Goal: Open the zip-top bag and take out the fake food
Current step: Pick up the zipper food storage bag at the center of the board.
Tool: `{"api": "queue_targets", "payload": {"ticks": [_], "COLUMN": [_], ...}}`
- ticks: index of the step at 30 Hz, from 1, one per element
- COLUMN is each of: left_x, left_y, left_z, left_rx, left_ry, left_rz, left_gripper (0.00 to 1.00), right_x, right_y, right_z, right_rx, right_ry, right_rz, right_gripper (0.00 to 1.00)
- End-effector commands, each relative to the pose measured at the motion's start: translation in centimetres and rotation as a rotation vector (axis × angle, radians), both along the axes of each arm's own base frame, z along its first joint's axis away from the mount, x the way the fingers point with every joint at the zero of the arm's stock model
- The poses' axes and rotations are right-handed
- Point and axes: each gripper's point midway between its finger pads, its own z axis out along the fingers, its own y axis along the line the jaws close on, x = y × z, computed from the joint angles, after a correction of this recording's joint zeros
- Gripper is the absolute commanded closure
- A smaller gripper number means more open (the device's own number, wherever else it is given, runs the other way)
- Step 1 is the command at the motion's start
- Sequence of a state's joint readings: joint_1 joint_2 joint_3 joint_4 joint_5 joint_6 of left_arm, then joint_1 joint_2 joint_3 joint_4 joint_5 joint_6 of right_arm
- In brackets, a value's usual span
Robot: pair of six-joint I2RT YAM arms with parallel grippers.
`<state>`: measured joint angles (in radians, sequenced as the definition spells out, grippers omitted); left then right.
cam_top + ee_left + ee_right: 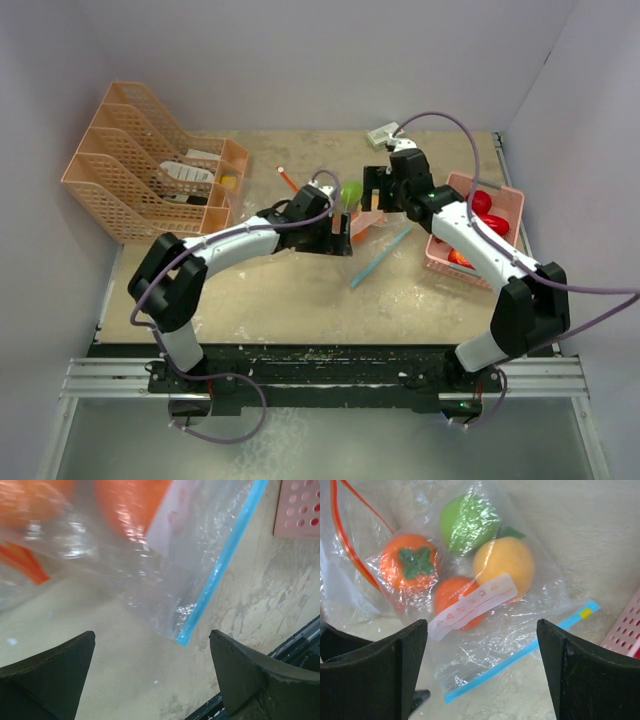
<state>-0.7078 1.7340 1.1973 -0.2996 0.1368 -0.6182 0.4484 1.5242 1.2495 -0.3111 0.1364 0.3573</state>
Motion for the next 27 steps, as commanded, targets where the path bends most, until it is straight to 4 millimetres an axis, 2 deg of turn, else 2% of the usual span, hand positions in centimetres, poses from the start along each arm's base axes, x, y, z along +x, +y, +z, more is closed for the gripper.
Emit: {"api": "queue_targets", "payload": {"ticks": [1, 5, 9, 11, 12, 15, 19, 20, 23, 27], "left_x": [-1.0, -1.7, -0.9, -0.5, -0.4, 0.0, 0.7, 1.0, 1.9, 3.5], "left_y": [-4.4, -5.9, -6.7, -7.1, -7.4, -8.1, -8.6, -8.5, -7.2, -3.5], "left_z": [0.4, -1.6, -2.7, -3.0, -3.1, -3.0, -0.9, -0.2, 2.2, 5.4], "left_rx": [-0.033, -0.019, -0.011, -0.008, -0.01, -0.023, -0.054, -0.059, -0.082, -0.117], "left_ry": [-0.034, -0.009, -0.006, -0.008, -0.008, -0.008, -0.049, -0.059, -0.096, -0.139], "left_rz": [-0.079, -0.095, -0.094, -0.101, -0.103, -0.11, -0.122, -0.118, -0.096, -0.007], "left_gripper": [0.01, 0.01, 0.0, 0.06, 0.12, 0.51, 0.93, 1.0, 1.0, 1.0], "right_x": [0.4, 0.0, -0.6, -1.1, -1.3, -1.8, -2.3, -2.3, -2.2, -1.9], "right_y": [-0.8, -0.9, -1.0, -1.2, -1.4, -1.7, -2.0, -2.2, -2.6, -2.5], "right_z": [2.2, 2.0, 2.1, 2.0, 1.9, 1.8, 1.8, 1.9, 2.3, 3.3], "right_rx": [0.065, 0.078, 0.084, 0.083, 0.082, 0.079, 0.074, 0.072, 0.079, 0.164], "right_ry": [-0.064, -0.058, -0.054, -0.052, -0.052, -0.051, -0.055, -0.058, -0.072, -0.093], "right_rz": [-0.03, -0.021, -0.013, -0.014, -0.015, -0.014, -0.021, -0.027, -0.048, -0.069], "right_gripper": [0.09, 0.11, 0.12, 0.13, 0.14, 0.15, 0.22, 0.25, 0.31, 0.35]}}
